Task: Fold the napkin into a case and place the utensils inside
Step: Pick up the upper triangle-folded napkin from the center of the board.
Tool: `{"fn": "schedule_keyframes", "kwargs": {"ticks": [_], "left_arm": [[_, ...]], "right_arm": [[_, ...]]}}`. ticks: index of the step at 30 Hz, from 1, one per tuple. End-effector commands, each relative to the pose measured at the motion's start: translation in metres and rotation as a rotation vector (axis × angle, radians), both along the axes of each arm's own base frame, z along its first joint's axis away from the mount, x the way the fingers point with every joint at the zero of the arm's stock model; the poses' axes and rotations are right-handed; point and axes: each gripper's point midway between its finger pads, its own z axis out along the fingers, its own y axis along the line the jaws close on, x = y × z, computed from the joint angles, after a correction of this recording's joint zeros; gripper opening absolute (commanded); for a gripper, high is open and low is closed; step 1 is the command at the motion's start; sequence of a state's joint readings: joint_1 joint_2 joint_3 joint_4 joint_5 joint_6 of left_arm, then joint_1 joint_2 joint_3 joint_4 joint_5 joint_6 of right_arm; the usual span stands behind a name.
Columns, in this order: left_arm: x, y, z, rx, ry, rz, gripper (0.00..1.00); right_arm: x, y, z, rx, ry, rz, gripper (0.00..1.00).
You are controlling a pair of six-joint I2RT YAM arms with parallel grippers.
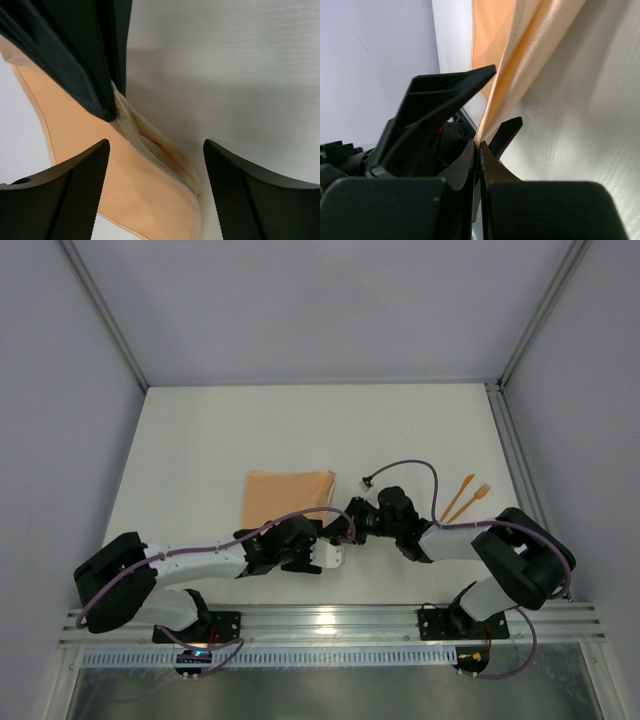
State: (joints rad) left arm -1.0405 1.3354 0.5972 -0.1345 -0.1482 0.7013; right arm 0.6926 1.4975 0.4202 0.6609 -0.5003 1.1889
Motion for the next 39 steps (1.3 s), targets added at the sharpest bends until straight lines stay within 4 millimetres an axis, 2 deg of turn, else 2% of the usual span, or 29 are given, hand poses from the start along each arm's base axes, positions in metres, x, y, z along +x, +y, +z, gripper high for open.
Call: {"fn": "schedule_keyframes", "kwargs": {"ticks": [1, 3, 4, 6, 7, 9, 10, 14, 16, 18, 19, 22, 26, 27, 28, 31, 32, 34, 35, 39], "left_arm": [[0.003, -0.015, 0.005, -0.095, -0.009, 0.026, 0.75], [0.007, -0.017, 0.006, -0.115, -0.029, 0.041, 0.69], [0.010, -0.018, 0.007, -0.124, -0.038, 0.053, 0.61], [0.012, -0.018, 0.009, -0.126, -0.047, 0.061, 0.53], [0.012, -0.017, 0.009, -0.127, -0.048, 0.068, 0.42], [0.011, -0.014, 0.008, -0.122, -0.048, 0.072, 0.33], [0.010, -0.013, 0.007, -0.119, -0.045, 0.074, 0.25], [0.010, -0.012, 0.012, -0.124, -0.046, 0.075, 0.08], [0.008, -0.008, 0.010, -0.102, -0.038, 0.076, 0.00], [0.006, -0.009, 0.012, -0.105, -0.033, 0.065, 0.00], [0.005, -0.009, 0.013, -0.107, -0.029, 0.061, 0.00], [0.001, -0.009, 0.013, -0.106, -0.010, 0.049, 0.00], [-0.002, -0.008, 0.014, -0.103, 0.009, 0.043, 0.00], [-0.003, -0.007, 0.014, -0.096, 0.013, 0.041, 0.00], [-0.003, -0.008, 0.015, -0.100, 0.013, 0.041, 0.00], [-0.002, -0.008, 0.017, -0.108, 0.004, 0.038, 0.00], [-0.002, -0.008, 0.017, -0.109, -0.002, 0.037, 0.00], [0.001, -0.011, 0.021, -0.120, -0.017, 0.031, 0.00], [0.002, -0.012, 0.021, -0.120, -0.023, 0.030, 0.00], [0.004, -0.013, 0.023, -0.119, -0.040, 0.015, 0.00]], "right_arm": [[0.005, 0.004, 0.025, 0.071, -0.050, -0.022, 0.03], [0.005, 0.004, 0.025, 0.068, -0.049, -0.023, 0.03], [0.004, 0.003, 0.024, 0.067, -0.045, -0.025, 0.03], [0.002, 0.002, 0.022, 0.066, -0.041, -0.022, 0.03], [0.001, 0.000, 0.021, 0.064, -0.035, -0.025, 0.03], [0.000, -0.001, 0.019, 0.058, -0.033, -0.029, 0.03], [-0.002, -0.003, 0.018, 0.054, -0.036, -0.027, 0.03], [-0.003, -0.006, 0.011, 0.029, -0.039, -0.027, 0.03], [-0.004, -0.006, 0.011, 0.028, -0.050, -0.015, 0.14], [-0.003, -0.008, 0.012, 0.022, -0.083, -0.006, 0.30], [-0.003, -0.009, 0.013, 0.019, -0.096, -0.003, 0.44], [-0.001, -0.019, 0.019, -0.011, -0.184, 0.001, 0.62], [0.008, -0.042, 0.029, -0.086, -0.354, -0.036, 0.68], [0.009, -0.051, 0.023, -0.122, -0.366, -0.051, 0.69], [0.015, -0.059, 0.032, -0.134, -0.420, -0.086, 0.70], [0.020, -0.084, 0.015, -0.187, -0.253, -0.185, 0.72], [0.015, -0.090, 0.001, -0.222, -0.157, -0.190, 0.72], [0.009, -0.087, -0.007, -0.204, -0.053, -0.201, 0.72], [0.010, -0.080, -0.001, -0.160, -0.054, -0.203, 0.71], [0.009, -0.069, 0.000, -0.146, -0.022, -0.244, 0.72]]}}
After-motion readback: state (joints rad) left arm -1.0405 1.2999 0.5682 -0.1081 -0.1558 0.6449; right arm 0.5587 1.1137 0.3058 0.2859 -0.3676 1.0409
